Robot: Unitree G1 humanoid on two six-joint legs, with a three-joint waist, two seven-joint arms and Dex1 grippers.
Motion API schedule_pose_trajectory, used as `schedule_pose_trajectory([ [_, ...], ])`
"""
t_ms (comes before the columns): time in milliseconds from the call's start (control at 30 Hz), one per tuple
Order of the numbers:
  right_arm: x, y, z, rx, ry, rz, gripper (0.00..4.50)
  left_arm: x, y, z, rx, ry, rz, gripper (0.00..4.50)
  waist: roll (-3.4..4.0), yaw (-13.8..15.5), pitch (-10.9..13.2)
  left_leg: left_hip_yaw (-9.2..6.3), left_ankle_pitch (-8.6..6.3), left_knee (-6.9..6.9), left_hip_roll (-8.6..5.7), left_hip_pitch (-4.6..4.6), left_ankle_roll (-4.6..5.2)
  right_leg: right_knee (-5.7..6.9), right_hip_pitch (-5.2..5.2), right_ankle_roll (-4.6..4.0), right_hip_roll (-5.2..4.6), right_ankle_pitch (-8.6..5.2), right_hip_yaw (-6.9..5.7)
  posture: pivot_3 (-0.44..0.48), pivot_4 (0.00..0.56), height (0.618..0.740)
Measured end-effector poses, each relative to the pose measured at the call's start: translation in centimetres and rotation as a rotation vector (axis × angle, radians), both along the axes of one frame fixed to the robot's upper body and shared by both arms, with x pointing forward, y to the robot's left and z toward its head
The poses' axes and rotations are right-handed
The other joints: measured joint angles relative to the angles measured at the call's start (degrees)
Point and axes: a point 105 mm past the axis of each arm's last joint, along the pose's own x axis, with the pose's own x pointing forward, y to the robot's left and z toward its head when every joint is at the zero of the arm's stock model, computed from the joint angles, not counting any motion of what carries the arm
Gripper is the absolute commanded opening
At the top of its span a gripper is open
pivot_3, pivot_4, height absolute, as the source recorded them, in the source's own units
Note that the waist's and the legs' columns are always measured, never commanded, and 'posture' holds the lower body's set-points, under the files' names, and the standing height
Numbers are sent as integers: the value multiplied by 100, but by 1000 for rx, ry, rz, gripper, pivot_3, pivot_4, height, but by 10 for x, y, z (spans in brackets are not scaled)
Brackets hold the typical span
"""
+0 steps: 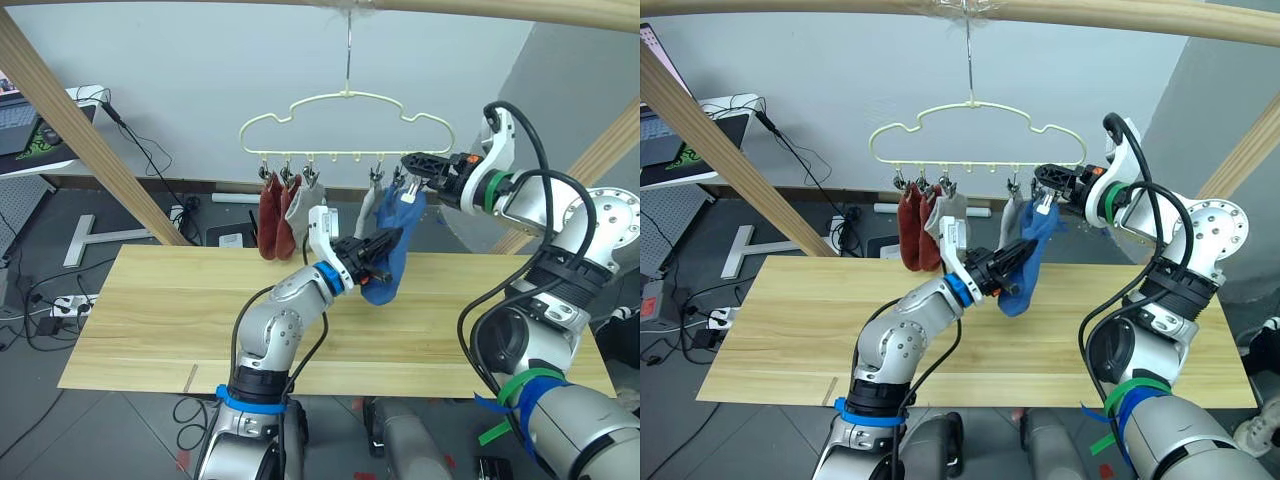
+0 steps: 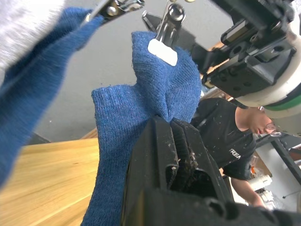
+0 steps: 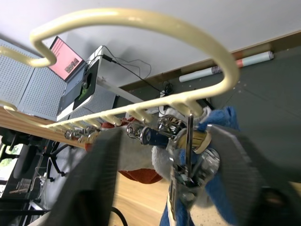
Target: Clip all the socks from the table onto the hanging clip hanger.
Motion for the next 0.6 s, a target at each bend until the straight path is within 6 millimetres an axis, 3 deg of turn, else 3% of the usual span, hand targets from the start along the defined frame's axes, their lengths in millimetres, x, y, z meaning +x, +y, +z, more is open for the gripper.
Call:
schedule_pose_trajectory([
  [33,0,-2,0,-18,-16,-4,4434,0,-2,1,-4,0,-4,0,1,3,1,-1,0,0,-1,0,0,-1,0,0,0,0,-2,-94,293,740],
  [100,-2,-11,-1,-92,-70,-31,4496,-1,-6,0,-20,9,-25,256,2,19,1,-3,0,-2,-2,-2,0,-6,2,2,-2,-1,-3,-103,289,740],
  [467,-9,-30,-6,-227,-236,-103,4500,0,-15,-26,-33,79,-69,3638,1,-58,2,5,0,-2,-2,2,0,2,-4,3,13,-2,5,-100,273,740],
  [533,-16,-40,-20,-318,-257,-127,4500,-2,-8,-38,6,87,-69,4279,1,-58,2,-2,0,-8,-1,1,0,-7,0,4,12,-3,7,-94,271,740],
  [600,-22,-50,-42,-431,-249,-133,4500,-2,8,-55,71,107,-38,4465,1,-55,2,3,0,-16,-4,1,-1,-6,-5,9,10,-7,7,-94,271,740],
])
